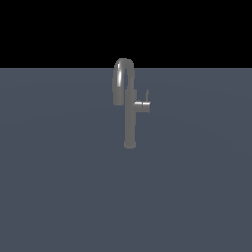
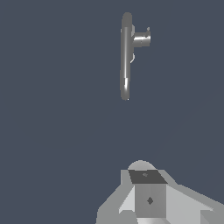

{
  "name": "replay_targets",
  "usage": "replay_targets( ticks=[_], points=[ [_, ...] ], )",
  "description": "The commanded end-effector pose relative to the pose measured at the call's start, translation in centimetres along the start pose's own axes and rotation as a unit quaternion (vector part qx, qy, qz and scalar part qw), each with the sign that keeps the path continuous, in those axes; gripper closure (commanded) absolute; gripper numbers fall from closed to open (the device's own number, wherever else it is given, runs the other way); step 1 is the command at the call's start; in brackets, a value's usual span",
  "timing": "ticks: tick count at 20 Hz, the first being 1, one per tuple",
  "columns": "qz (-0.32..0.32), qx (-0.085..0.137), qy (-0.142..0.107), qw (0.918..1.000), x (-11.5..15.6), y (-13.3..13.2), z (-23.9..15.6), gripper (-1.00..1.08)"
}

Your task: Turn on the faucet by rotating a designated handle.

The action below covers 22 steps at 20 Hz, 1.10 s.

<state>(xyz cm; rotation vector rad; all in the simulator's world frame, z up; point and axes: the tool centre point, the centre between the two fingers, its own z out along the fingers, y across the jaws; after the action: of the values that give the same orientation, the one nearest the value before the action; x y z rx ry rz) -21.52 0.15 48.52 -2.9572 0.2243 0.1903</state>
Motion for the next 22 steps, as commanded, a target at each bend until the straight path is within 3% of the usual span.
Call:
replay_targets(
  ticks=[1,7,12,17,22],
  points=[
    [0.019,0.018,-0.016,0.9995,1.4,-0.1,0.1,1.08],
    [0.071,0.068,-0.058,0.9935,5.0,-0.2,0.5,1.08],
    [0.116,0.111,-0.094,0.9825,8.1,0.0,1.1,1.08],
    [0.162,0.155,-0.131,0.9656,11.2,0.5,2.0,1.08],
    [0.208,0.201,-0.169,0.942,14.4,1.2,3.2,1.08]
  ],
)
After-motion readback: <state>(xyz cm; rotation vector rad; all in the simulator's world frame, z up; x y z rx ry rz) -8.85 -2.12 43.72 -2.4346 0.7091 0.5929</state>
